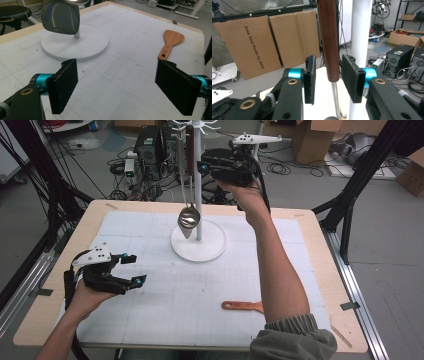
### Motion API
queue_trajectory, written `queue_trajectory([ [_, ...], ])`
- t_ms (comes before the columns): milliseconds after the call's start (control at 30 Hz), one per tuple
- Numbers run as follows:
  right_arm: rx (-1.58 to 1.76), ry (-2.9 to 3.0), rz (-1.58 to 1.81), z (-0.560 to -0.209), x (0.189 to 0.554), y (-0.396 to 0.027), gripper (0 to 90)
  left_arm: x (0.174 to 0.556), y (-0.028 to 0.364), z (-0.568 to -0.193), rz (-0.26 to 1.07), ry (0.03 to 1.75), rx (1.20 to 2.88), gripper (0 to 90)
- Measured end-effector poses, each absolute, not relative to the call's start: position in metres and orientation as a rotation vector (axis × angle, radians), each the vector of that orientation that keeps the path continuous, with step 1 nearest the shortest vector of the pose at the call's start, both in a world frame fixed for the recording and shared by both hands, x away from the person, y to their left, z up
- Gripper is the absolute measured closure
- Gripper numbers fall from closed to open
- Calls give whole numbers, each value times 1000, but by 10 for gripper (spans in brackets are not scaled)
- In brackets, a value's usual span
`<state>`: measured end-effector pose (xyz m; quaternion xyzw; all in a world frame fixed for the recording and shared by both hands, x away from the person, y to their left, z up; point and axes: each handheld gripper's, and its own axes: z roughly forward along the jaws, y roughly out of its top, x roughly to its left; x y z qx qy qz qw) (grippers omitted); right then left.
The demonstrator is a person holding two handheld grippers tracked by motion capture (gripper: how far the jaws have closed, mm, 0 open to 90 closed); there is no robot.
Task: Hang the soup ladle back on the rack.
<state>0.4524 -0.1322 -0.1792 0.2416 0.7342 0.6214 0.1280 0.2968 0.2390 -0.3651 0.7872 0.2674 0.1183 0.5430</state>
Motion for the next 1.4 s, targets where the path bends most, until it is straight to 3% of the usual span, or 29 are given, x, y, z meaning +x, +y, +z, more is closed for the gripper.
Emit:
queue_trajectory([
  [133, 664, 2152, 1794, -174, 450, -135, 792, 297, 239, -365, 281, 636, 1868, 191],
  [400, 623, 2146, 1785, -160, 447, -141, 890, 296, 239, -365, 281, 636, 1869, 190],
  [1400, 608, 2100, 1788, -131, 456, -152, 895, 297, 238, -365, 276, 635, 1866, 190],
])
